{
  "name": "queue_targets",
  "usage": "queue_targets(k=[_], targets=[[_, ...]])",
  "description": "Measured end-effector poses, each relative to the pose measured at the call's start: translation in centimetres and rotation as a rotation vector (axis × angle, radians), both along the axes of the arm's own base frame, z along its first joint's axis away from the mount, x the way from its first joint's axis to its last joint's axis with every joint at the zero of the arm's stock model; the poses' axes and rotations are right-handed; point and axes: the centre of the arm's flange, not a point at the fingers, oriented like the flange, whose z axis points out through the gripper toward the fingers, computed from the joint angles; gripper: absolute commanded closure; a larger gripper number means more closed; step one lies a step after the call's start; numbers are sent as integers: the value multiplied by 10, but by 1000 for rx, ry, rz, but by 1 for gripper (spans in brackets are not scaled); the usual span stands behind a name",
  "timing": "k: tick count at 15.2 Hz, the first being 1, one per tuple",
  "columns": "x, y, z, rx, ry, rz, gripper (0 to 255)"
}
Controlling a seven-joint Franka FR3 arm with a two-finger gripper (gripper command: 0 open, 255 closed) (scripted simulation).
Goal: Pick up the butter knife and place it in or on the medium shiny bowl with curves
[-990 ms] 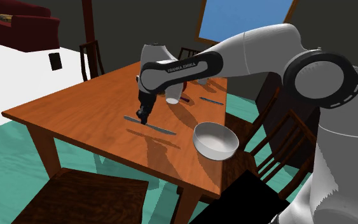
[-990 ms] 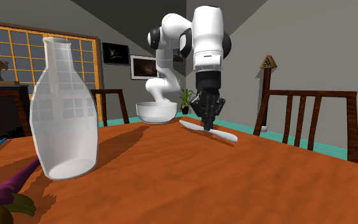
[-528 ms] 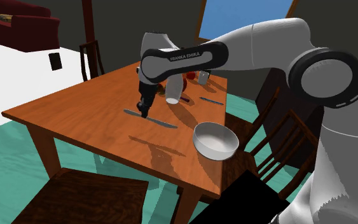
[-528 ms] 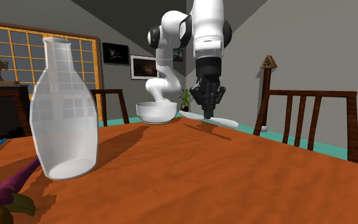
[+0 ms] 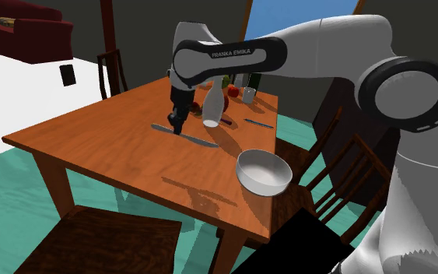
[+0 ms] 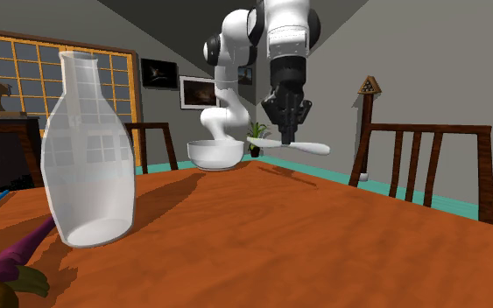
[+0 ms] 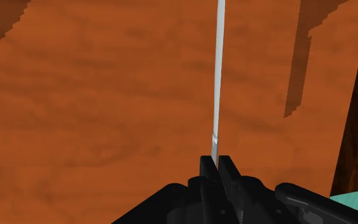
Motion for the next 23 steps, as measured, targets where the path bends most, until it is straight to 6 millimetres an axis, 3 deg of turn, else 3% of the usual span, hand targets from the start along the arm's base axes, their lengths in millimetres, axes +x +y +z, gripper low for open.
queue_targets(k=[11,15,23], targets=[[-1,0,57,0,0,0,255],[-33,-22,65,0,0,0,255],[-114,-87,71,-1,0,0,255]])
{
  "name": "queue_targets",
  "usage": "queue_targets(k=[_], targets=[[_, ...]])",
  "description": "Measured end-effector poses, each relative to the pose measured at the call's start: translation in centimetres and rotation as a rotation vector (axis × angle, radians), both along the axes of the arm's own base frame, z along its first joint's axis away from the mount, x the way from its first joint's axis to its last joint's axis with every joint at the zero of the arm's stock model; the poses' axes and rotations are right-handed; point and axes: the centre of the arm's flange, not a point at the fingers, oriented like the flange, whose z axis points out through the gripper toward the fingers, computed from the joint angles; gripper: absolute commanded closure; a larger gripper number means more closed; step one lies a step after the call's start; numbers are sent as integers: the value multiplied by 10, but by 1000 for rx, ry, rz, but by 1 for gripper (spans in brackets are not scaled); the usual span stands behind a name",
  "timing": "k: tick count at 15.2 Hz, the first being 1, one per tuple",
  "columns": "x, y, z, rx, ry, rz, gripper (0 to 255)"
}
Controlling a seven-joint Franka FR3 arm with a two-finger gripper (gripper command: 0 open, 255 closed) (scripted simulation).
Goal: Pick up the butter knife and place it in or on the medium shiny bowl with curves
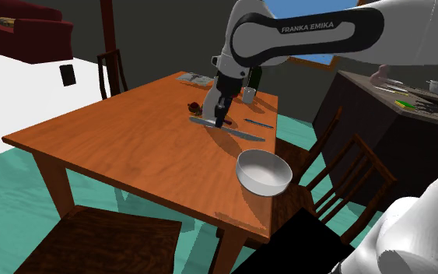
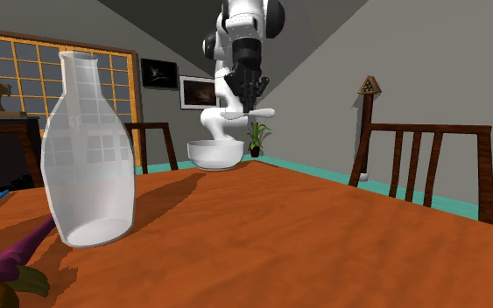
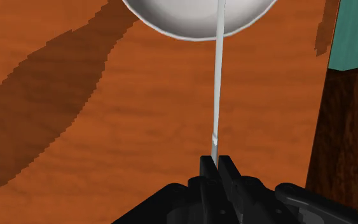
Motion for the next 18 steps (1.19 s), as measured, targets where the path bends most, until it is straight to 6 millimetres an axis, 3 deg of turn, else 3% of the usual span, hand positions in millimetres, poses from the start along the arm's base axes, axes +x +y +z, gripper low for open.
queue_targets(k=[12,18], targets=[[-128,-96,11,1,0,-1,255],[-135,-99,-18,1,1,0,255]])
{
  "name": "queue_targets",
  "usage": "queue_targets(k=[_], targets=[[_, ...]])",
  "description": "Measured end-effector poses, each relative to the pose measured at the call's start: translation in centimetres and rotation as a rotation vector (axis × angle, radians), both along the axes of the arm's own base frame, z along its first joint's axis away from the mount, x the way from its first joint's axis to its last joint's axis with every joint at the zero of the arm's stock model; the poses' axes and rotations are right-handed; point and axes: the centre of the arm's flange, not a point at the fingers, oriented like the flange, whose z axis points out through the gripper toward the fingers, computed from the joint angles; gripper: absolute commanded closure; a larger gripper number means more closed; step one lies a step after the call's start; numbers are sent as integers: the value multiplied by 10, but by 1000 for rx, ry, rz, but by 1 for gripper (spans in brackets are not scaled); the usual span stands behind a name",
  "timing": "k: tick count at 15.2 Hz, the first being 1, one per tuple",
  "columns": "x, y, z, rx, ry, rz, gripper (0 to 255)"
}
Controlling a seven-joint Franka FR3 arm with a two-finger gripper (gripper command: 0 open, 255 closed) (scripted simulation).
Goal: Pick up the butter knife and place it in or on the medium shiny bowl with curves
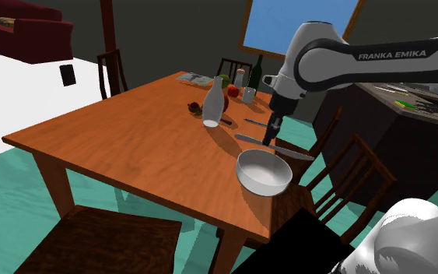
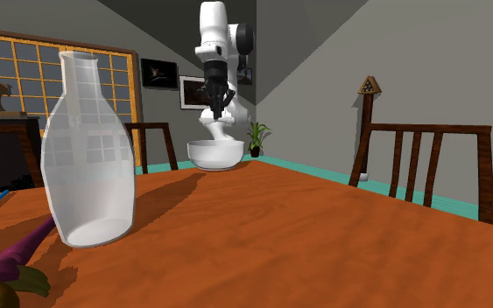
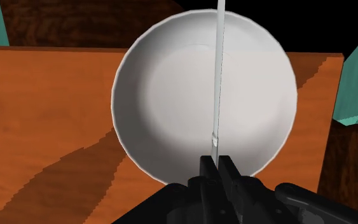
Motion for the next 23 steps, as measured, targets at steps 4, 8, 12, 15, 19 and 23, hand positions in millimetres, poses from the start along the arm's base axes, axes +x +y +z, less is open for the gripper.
queue_targets(k=[4,8,12,15,19,23], targets=[[0,0,-21,0,0,0,255],[0,1,-43,0,0,0,255],[0,0,-59,0,0,0,255],[0,0,-61,0,0,0,255],[0,0,-62,0,0,0,0],[0,0,-62,0,0,0,0]])
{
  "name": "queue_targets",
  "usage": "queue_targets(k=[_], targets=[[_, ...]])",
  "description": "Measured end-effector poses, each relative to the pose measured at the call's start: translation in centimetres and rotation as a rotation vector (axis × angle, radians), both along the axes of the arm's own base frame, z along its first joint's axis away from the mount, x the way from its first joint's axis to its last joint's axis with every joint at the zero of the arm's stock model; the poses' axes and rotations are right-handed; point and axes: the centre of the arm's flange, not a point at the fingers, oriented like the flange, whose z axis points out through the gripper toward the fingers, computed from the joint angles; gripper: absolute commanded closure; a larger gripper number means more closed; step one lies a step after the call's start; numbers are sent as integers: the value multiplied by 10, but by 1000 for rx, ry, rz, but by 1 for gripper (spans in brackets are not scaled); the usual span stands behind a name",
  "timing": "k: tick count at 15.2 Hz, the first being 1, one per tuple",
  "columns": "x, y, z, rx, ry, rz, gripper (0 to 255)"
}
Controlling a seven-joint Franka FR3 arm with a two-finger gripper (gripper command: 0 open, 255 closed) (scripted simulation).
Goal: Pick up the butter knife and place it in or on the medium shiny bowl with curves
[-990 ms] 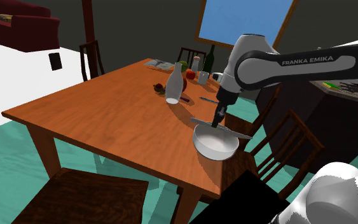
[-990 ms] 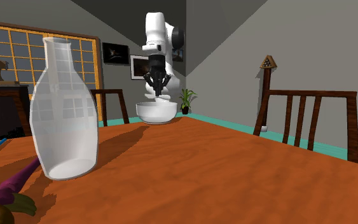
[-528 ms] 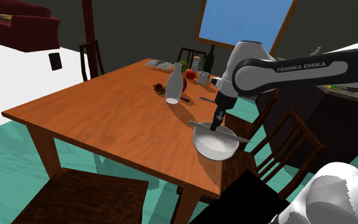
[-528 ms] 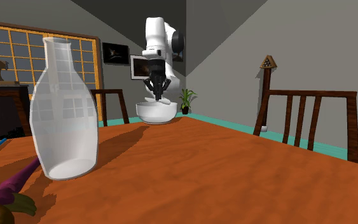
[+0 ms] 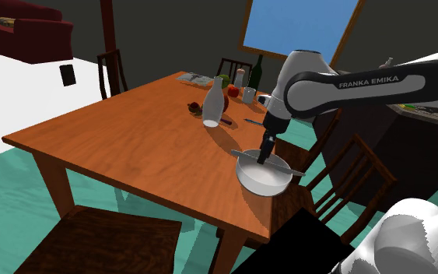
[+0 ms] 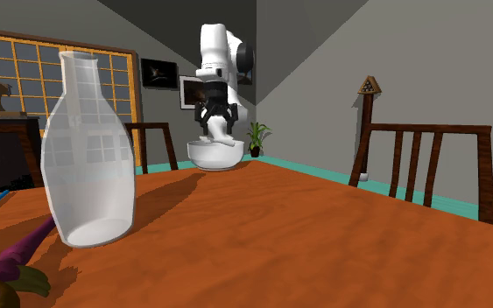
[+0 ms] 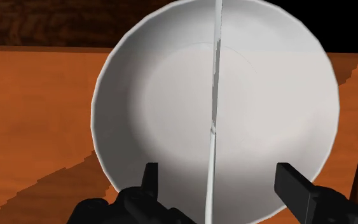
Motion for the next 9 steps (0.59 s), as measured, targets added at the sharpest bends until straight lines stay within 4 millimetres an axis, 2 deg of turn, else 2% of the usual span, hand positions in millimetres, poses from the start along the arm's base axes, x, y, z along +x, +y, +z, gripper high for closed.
queue_targets(k=[2,6,9], targets=[[0,0,0,0,0,0,0],[-2,-2,38,0,-1,0,0],[-2,-2,48,0,-1,0,0]])
